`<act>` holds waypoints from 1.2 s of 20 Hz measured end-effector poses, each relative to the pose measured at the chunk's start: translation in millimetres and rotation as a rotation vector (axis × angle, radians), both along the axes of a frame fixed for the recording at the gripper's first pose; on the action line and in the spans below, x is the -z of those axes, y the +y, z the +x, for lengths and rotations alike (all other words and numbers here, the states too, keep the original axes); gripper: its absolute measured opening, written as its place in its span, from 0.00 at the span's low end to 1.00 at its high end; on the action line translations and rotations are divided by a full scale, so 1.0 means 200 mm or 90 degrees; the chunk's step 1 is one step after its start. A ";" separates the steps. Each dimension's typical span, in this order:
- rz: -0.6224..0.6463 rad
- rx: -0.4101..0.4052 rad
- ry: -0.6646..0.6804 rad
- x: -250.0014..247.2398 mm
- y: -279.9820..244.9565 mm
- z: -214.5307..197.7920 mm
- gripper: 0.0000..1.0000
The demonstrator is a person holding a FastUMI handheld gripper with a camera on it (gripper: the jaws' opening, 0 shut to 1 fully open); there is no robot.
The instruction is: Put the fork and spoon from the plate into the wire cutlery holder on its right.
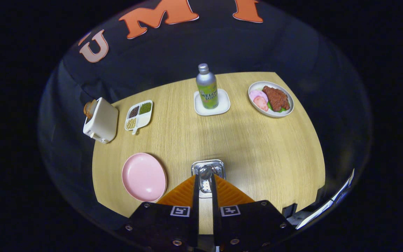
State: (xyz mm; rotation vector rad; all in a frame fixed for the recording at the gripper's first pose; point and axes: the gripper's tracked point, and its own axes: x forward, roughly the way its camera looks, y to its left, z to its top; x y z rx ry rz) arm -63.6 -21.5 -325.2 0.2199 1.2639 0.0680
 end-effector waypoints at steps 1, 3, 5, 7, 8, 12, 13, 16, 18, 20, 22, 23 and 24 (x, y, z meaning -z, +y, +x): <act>-0.001 0.006 -0.029 -0.03 -0.01 0.05 0.18; 0.007 0.011 -0.095 -0.12 0.01 0.14 0.23; 0.013 0.010 -0.135 -0.18 0.03 0.17 0.28; 0.024 0.026 -0.183 -0.26 0.05 0.24 0.36; 0.029 0.034 -0.215 -0.31 0.06 0.28 0.44; -0.005 0.048 -0.367 -0.55 0.02 0.43 0.74; -0.016 0.054 -0.402 -0.62 0.00 0.46 0.77; -0.030 0.068 -0.485 -0.80 -0.02 0.52 0.85; -0.046 0.068 -0.542 -0.91 -0.03 0.56 0.85; -0.073 0.065 -0.603 -1.03 -0.05 0.58 0.85; -0.098 0.068 -0.640 -1.12 -0.07 0.59 0.87; -0.100 0.065 -0.656 -1.15 -0.05 0.59 0.88; -0.099 0.061 -0.669 -1.18 -0.04 0.58 0.90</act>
